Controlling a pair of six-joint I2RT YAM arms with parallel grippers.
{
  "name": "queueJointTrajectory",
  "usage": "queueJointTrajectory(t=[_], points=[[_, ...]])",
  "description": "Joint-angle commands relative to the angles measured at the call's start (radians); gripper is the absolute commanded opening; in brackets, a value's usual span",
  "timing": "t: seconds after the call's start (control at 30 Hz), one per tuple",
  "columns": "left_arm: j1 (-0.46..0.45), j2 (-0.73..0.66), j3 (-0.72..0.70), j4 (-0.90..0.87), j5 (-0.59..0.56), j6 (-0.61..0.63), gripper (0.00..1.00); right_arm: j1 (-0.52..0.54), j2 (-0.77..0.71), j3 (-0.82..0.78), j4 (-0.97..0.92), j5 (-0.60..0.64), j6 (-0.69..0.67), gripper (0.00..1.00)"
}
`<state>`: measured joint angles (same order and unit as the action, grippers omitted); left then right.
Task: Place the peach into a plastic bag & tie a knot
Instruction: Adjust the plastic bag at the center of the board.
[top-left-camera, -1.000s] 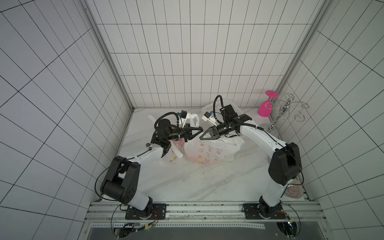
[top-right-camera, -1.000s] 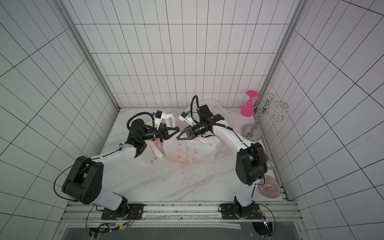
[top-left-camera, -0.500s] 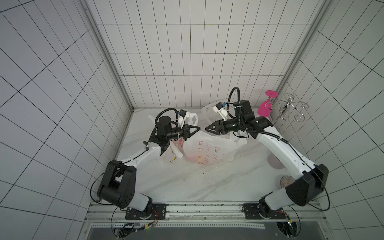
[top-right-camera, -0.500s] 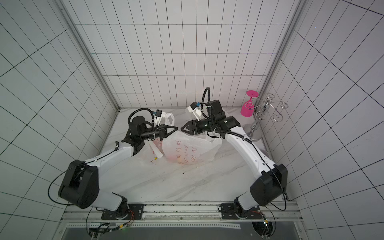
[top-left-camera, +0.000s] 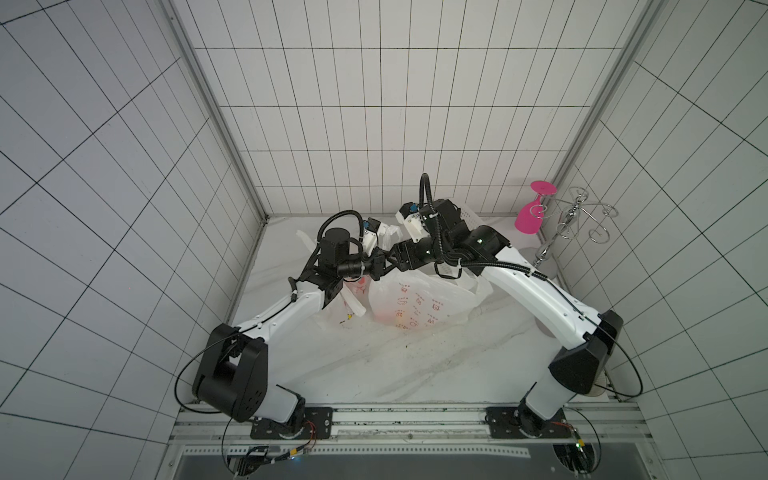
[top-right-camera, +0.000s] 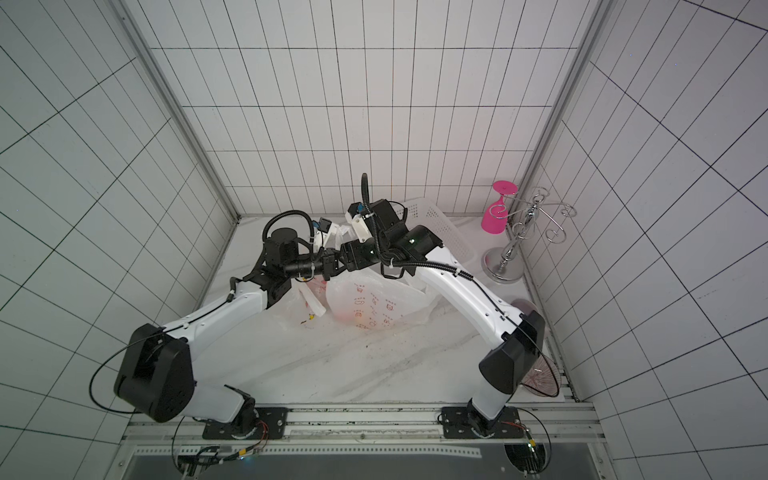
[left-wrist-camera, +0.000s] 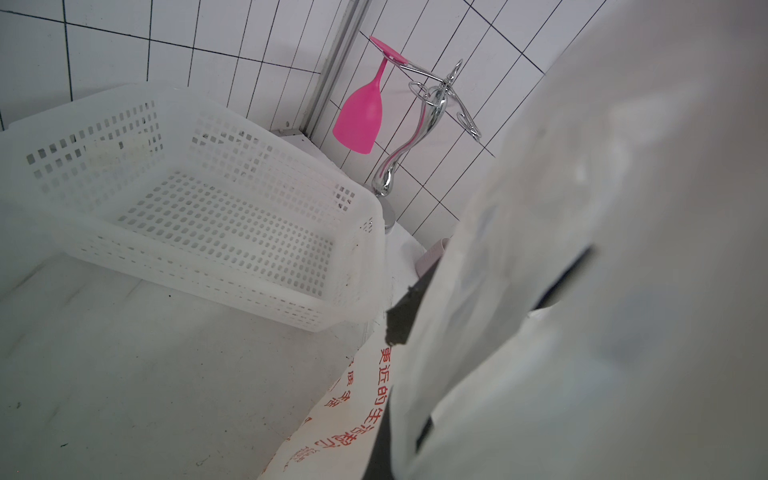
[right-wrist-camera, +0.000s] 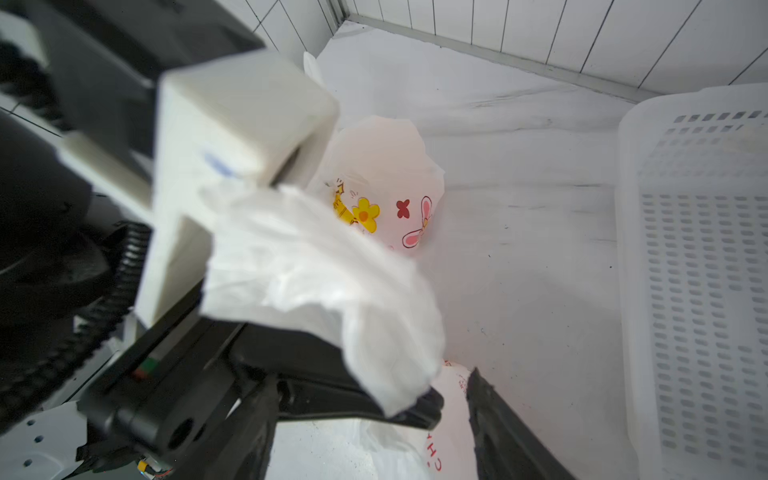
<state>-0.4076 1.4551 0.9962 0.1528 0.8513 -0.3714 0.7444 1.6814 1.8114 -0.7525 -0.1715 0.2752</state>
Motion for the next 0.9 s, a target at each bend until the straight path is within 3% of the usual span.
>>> queueJointTrajectory(t=[0.0, 0.13, 0.3, 0.57, 0.67, 0.87], points=[[-0.022, -0.030, -0.008, 0.003, 0.009, 0.011, 0.04, 0.003, 0.007, 0.139, 0.028, 0.067, 0.035, 0.69], [-0.027, -0.031, -0.016, 0.004, 0.000, 0.013, 0.04, 0.002, 0.000, 0.160, 0.053, 0.035, 0.058, 0.66], [-0.008, -0.021, -0.006, 0.002, 0.006, 0.004, 0.04, -0.005, -0.045, 0.161, 0.045, 0.012, 0.070, 0.70], [-0.026, -0.045, -0.011, 0.022, 0.009, -0.011, 0.06, -0.004, 0.053, 0.196, 0.046, 0.018, 0.087, 0.66], [-0.027, -0.050, -0.016, 0.020, 0.010, -0.011, 0.07, -0.005, 0.089, 0.225, 0.045, 0.041, 0.088, 0.58], [-0.016, -0.052, -0.060, 0.074, 0.032, -0.044, 0.14, -0.027, 0.067, 0.216, 0.070, 0.004, 0.067, 0.15]])
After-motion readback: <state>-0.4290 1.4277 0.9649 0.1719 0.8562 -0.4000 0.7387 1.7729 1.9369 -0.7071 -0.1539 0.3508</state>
